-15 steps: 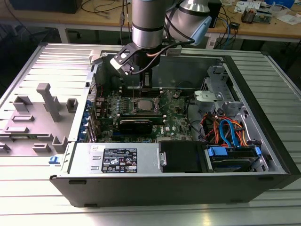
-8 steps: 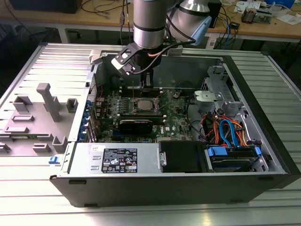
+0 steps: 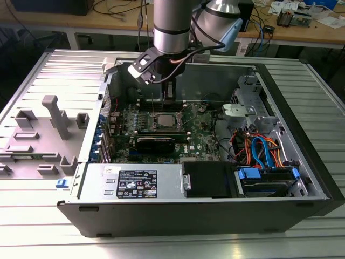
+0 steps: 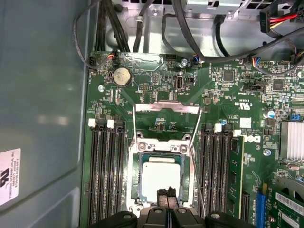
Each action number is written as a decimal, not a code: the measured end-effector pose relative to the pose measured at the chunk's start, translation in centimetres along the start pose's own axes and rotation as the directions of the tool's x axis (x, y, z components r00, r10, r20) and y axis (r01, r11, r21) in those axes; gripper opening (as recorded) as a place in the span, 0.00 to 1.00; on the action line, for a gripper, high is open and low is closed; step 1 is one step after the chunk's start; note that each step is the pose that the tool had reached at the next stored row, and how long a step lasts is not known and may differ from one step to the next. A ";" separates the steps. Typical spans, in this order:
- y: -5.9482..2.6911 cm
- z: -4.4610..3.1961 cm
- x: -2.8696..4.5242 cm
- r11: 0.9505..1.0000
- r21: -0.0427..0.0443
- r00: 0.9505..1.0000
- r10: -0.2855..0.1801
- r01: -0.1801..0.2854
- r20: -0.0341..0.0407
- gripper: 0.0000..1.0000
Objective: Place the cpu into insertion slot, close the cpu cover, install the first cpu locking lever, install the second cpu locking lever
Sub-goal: 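Close the cpu cover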
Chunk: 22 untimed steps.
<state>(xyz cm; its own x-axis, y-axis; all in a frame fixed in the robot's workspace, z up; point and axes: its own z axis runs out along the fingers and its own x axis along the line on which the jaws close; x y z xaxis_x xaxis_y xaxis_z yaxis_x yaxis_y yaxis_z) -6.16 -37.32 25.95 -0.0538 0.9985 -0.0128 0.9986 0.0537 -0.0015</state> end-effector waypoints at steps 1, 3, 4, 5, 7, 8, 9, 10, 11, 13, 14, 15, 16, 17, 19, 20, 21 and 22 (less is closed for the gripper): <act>0.00 -0.15 0.00 1.000 0.000 1.000 0.000 0.000 0.000 0.11; 0.00 -0.44 0.00 1.000 0.000 1.000 0.000 0.000 0.000 0.11; 0.00 -0.54 -0.01 1.000 0.000 1.000 0.000 0.000 0.000 0.11; 0.00 -0.56 0.00 1.000 0.000 1.000 0.000 0.000 0.000 0.11; 0.00 -0.56 0.00 1.000 0.000 1.000 0.000 0.000 0.000 0.11; 0.00 -0.57 -0.01 1.000 0.000 1.000 0.000 0.000 0.000 0.11; 0.02 -0.57 -0.01 1.000 0.000 1.000 0.000 0.000 0.000 0.11; 0.10 -0.58 -0.02 1.000 0.000 1.000 0.000 0.000 0.000 0.11; 0.16 -0.58 -0.02 1.000 0.000 1.000 0.000 0.000 0.000 0.11; 0.39 -0.58 -0.03 1.000 0.000 1.000 0.000 0.000 0.000 0.11; 0.48 -0.58 -0.03 1.000 0.000 1.000 0.000 0.000 0.000 0.11; 0.64 -0.57 -0.04 1.000 0.000 1.000 0.000 0.000 0.000 0.11; 0.75 -0.58 -0.05 1.000 0.000 1.000 0.000 0.000 0.000 0.11; 0.88 -0.58 -0.05 1.000 0.000 1.000 0.000 0.000 0.000 0.11; 1.19 -0.58 -0.07 1.000 0.000 1.000 0.000 0.000 0.000 0.11; 1.30 -0.57 -0.08 1.000 0.000 1.000 0.000 0.000 0.000 0.11; 1.56 -0.58 -0.09 1.000 0.000 1.000 0.000 0.000 0.000 0.11; 1.73 -0.58 -0.10 1.000 0.000 1.000 0.000 0.000 0.000 0.11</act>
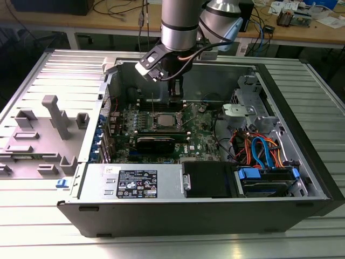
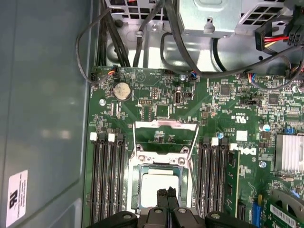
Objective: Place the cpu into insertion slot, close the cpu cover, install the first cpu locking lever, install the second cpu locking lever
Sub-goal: 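Close the cpu cover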
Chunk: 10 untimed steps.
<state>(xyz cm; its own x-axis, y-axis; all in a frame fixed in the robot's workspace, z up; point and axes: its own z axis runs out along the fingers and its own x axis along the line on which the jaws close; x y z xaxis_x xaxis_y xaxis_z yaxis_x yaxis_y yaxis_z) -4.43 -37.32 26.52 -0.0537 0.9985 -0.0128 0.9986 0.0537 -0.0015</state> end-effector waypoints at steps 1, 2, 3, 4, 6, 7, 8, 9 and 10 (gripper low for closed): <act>0.08 0.00 0.00 1.000 0.000 1.000 0.000 0.000 0.000 0.11; 0.18 0.00 -0.01 1.000 0.000 1.000 0.000 0.000 0.000 0.11; 0.30 0.00 -0.02 1.000 0.000 1.000 0.000 0.000 0.000 0.11; 0.40 0.00 -0.02 1.000 0.000 1.000 0.000 0.000 0.000 0.11; 0.63 0.00 -0.04 1.000 0.000 1.000 0.000 0.000 0.000 0.11; 0.74 0.00 -0.04 1.000 0.000 1.000 0.000 0.000 0.000 0.11; 0.84 0.00 -0.05 1.000 0.000 1.000 0.000 0.000 0.000 0.11; 0.97 0.00 -0.06 1.000 0.000 1.000 0.000 0.000 0.000 0.11; 1.06 0.00 -0.06 1.000 0.000 1.000 0.000 0.000 0.000 0.11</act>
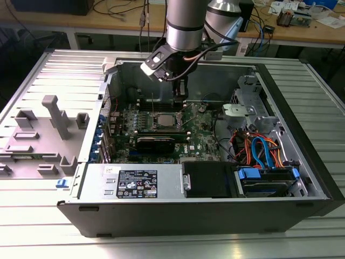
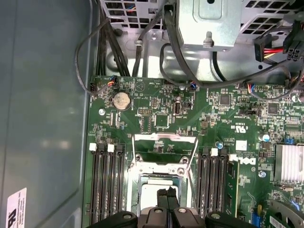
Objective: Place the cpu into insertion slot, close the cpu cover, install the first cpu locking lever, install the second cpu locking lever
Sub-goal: 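Close the cpu cover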
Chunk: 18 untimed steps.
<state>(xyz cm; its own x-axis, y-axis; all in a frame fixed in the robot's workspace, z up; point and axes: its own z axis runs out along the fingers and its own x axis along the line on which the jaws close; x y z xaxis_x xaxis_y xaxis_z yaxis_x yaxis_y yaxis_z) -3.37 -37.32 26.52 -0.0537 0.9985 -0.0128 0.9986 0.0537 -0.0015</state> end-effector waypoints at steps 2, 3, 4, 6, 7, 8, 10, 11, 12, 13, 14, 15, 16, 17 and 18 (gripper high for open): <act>0.11 0.00 -0.01 1.000 0.000 1.000 0.000 0.000 0.000 0.11; 0.19 0.00 -0.01 1.000 0.000 1.000 0.000 0.000 0.000 0.11; 0.27 0.00 -0.01 1.000 0.000 1.000 0.000 0.000 0.000 0.11; 0.39 0.00 -0.02 1.000 0.000 1.000 0.000 0.000 0.000 0.11; 0.44 0.00 -0.02 1.000 0.000 1.000 0.000 0.000 0.000 0.11; 0.51 0.00 -0.03 1.000 0.000 1.000 0.000 0.000 0.000 0.11; 0.63 0.00 -0.03 1.000 0.000 1.000 0.000 0.000 0.000 0.11; 0.67 0.00 -0.04 1.000 0.000 1.000 0.000 0.000 0.000 0.11; 0.71 0.00 -0.04 1.000 0.000 1.000 0.000 0.000 0.000 0.11; 0.76 0.00 -0.04 1.000 0.000 1.000 0.000 0.000 0.000 0.11; 0.80 0.00 -0.04 1.000 0.000 1.000 0.000 0.000 0.000 0.11; 0.84 0.00 -0.04 1.000 0.000 1.000 0.000 0.000 0.000 0.11; 0.88 0.00 -0.05 1.000 0.000 1.000 0.000 0.000 0.000 0.11; 0.94 0.00 -0.05 1.000 0.000 1.000 0.000 0.000 0.000 0.11; 0.98 0.00 -0.05 1.000 0.000 1.000 0.000 0.000 0.000 0.11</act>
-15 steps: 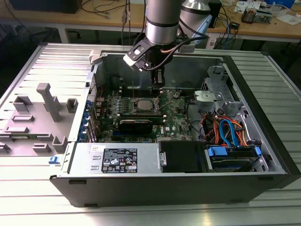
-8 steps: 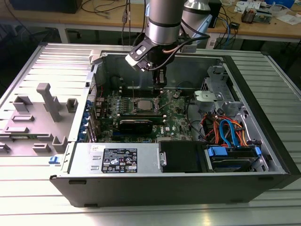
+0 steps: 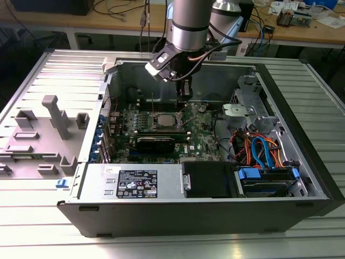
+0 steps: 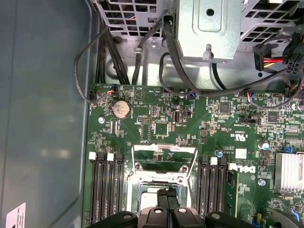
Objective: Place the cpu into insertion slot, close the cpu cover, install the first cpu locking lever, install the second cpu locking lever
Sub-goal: 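Close the cpu cover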
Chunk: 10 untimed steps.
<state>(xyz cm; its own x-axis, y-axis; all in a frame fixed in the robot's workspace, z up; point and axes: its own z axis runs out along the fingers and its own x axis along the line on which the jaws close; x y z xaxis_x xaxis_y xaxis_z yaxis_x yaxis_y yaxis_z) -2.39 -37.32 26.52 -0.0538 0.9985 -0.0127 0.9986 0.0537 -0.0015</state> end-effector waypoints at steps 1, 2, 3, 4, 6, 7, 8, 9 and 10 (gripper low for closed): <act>0.03 0.00 0.00 1.000 0.000 1.000 0.000 0.000 0.000 0.11; 0.08 0.00 0.00 1.000 0.000 1.000 0.000 0.000 0.000 0.11; 0.12 0.00 -0.01 1.000 0.000 1.000 0.000 0.000 0.000 0.11; 0.15 0.00 -0.01 1.000 0.000 1.000 0.000 0.000 0.000 0.11; 0.27 0.00 -0.01 1.000 0.000 1.000 0.000 0.000 0.000 0.11; 0.35 0.00 -0.02 1.000 0.000 1.000 0.000 0.000 0.000 0.11; 0.45 0.00 -0.02 1.000 0.000 1.000 0.000 0.000 0.000 0.11; 0.62 0.00 -0.03 1.000 0.000 1.000 0.000 0.000 0.000 0.11; 0.74 0.00 -0.04 1.000 0.000 1.000 0.000 0.000 0.000 0.11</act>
<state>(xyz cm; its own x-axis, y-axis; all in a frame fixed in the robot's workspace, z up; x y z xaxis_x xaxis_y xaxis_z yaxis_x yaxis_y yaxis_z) -1.65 -37.32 26.52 -0.0537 0.9985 -0.0127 0.9986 0.0537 -0.0015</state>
